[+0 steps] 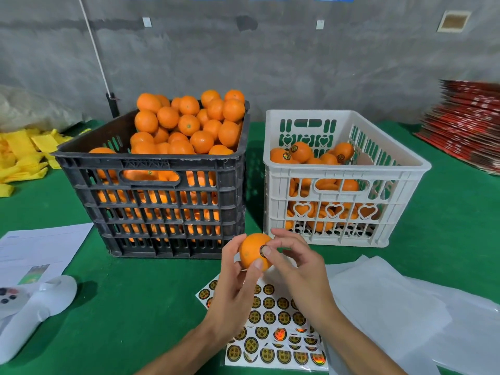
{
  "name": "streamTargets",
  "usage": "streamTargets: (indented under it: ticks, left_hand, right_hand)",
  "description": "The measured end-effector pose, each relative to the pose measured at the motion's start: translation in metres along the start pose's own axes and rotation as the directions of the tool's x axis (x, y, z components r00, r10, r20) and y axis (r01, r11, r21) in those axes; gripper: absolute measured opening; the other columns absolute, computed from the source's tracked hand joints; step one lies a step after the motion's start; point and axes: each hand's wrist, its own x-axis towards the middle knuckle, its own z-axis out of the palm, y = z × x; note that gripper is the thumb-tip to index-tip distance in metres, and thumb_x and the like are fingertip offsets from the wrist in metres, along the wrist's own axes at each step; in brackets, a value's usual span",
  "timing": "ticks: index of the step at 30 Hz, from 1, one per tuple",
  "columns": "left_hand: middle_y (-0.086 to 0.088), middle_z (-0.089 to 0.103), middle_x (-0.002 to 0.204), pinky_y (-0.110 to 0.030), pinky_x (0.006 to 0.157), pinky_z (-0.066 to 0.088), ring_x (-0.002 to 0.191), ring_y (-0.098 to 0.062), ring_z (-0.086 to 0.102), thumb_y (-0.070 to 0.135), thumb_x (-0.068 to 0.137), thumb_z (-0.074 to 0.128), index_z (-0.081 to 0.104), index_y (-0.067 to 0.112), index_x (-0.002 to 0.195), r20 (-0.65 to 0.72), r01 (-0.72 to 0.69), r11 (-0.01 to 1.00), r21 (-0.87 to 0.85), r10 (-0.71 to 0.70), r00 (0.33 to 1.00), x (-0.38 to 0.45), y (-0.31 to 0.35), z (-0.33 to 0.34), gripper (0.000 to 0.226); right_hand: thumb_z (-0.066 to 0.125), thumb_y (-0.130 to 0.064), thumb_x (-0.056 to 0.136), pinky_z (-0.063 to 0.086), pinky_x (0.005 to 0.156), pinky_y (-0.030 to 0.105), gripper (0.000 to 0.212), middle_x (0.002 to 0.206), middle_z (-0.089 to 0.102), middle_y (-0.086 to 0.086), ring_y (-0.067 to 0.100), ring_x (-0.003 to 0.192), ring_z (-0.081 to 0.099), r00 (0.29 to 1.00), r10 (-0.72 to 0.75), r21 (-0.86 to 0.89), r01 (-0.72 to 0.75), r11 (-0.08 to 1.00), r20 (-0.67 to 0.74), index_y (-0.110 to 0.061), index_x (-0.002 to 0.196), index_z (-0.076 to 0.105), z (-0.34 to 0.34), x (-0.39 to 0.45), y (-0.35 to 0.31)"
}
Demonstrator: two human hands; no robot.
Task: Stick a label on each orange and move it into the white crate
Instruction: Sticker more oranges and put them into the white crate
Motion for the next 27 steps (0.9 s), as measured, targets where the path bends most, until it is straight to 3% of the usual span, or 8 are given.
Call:
streamTargets:
  ticks: [5, 8, 11, 16, 20, 22, 24, 27]
  left_hand:
    - [0.009, 0.061, 0.133, -0.034, 0.095, 0.056, 0.122, -0.026, 0.064, 0.046, 0.102, 0.060, 0.039, 0.035, 0.151, -0.022, -0.082, 0.991, -0.101, 0.080, 0.997, 0.019, 0.037, 0.001, 0.055]
    - [0.017, 0.063, 0.123, -0.028, 0.090, 0.058, 0.115, -0.016, 0.068, 0.062, 0.093, 0.068, 0.046, 0.044, 0.141, -0.019, -0.103, 0.990, -0.100, 0.101, 0.995, 0.046, 0.074, 0.013, 0.056]
    - [0.025, 0.062, 0.118, -0.018, 0.084, 0.055, 0.109, -0.004, 0.067, 0.053, 0.097, 0.068, 0.053, 0.043, 0.132, -0.034, -0.199, 0.980, -0.002, 0.199, 0.979, 0.082, 0.107, 0.026, 0.039]
    - [0.015, 0.058, 0.140, -0.026, 0.105, 0.049, 0.127, 0.003, 0.056, 0.044, 0.103, 0.063, 0.056, 0.050, 0.134, 0.065, -0.294, 0.919, 0.264, 0.287, 0.956, 0.158, 0.148, 0.050, 0.033]
    - [0.001, 0.029, 0.170, -0.038, 0.131, 0.014, 0.160, -0.013, 0.016, 0.035, 0.115, 0.033, 0.038, 0.032, 0.160, 0.327, -0.331, 0.822, 0.463, 0.189, 0.926, 0.213, 0.168, 0.045, 0.046]
    - [-0.006, 0.043, 0.161, -0.026, 0.120, 0.032, 0.143, -0.016, 0.044, 0.031, 0.114, 0.039, 0.046, 0.026, 0.156, 0.220, -0.240, 0.824, 0.513, 0.143, 0.965, 0.236, 0.174, 0.024, 0.043]
    - [-0.009, 0.061, 0.137, -0.021, 0.090, 0.047, 0.109, -0.016, 0.062, 0.029, 0.111, 0.048, 0.054, 0.020, 0.149, 0.099, -0.086, 0.849, 0.522, 0.040, 0.994, 0.256, 0.179, 0.002, 0.040]
    - [-0.011, 0.062, 0.137, -0.020, 0.084, 0.041, 0.114, -0.019, 0.059, 0.024, 0.105, 0.059, 0.058, 0.020, 0.142, 0.063, -0.081, 0.737, 0.671, 0.051, 0.997, 0.289, 0.178, -0.028, 0.038]
  right_hand:
    - [0.086, -0.043, 0.080, 0.058, 0.088, 0.024, 0.056, 0.129, 0.064, -0.026, -0.001, 0.117, 0.063, 1.000, 0.022, 0.112, -0.021, 0.993, -0.008, -0.052, 0.129, 0.063, -0.004, 0.013, -0.030]
    - [0.079, -0.044, 0.080, 0.057, 0.085, 0.022, 0.034, 0.120, 0.071, -0.016, 0.005, 0.113, 0.066, 0.999, -0.027, 0.157, 0.034, 0.987, -0.047, -0.046, 0.114, 0.075, -0.012, 0.031, -0.052]
    - [0.067, -0.033, 0.095, 0.057, 0.089, 0.024, 0.018, 0.114, 0.075, -0.011, 0.007, 0.110, 0.068, 0.979, -0.136, 0.161, 0.161, 0.974, -0.154, -0.038, 0.107, 0.079, -0.022, 0.052, -0.072]
    - [0.047, -0.019, 0.109, 0.050, 0.106, 0.031, 0.029, 0.130, 0.063, -0.012, 0.005, 0.125, 0.057, 0.885, -0.340, -0.134, 0.313, 0.940, -0.319, -0.025, 0.129, 0.067, -0.032, 0.101, -0.099]
    - [0.042, -0.020, 0.109, 0.034, 0.120, 0.036, 0.036, 0.145, 0.053, -0.006, 0.007, 0.138, 0.043, 0.821, -0.504, -0.499, 0.330, 0.801, -0.266, -0.016, 0.141, 0.057, -0.031, 0.135, -0.111]
    - [0.045, -0.021, 0.108, 0.032, 0.120, 0.036, 0.037, 0.147, 0.052, -0.002, 0.012, 0.139, 0.043, 0.840, -0.518, -0.629, 0.317, 0.710, -0.162, -0.014, 0.142, 0.056, -0.030, 0.147, -0.109]
    - [0.049, -0.021, 0.105, 0.034, 0.117, 0.036, 0.038, 0.145, 0.056, 0.003, 0.018, 0.137, 0.046, 0.860, -0.507, -0.737, 0.308, 0.601, -0.055, -0.011, 0.142, 0.056, -0.028, 0.157, -0.104]
    - [0.049, -0.028, 0.105, 0.038, 0.112, 0.035, 0.043, 0.143, 0.057, 0.007, 0.023, 0.132, 0.050, 0.900, -0.435, -0.838, 0.265, 0.478, 0.037, -0.010, 0.144, 0.053, -0.026, 0.171, -0.096]
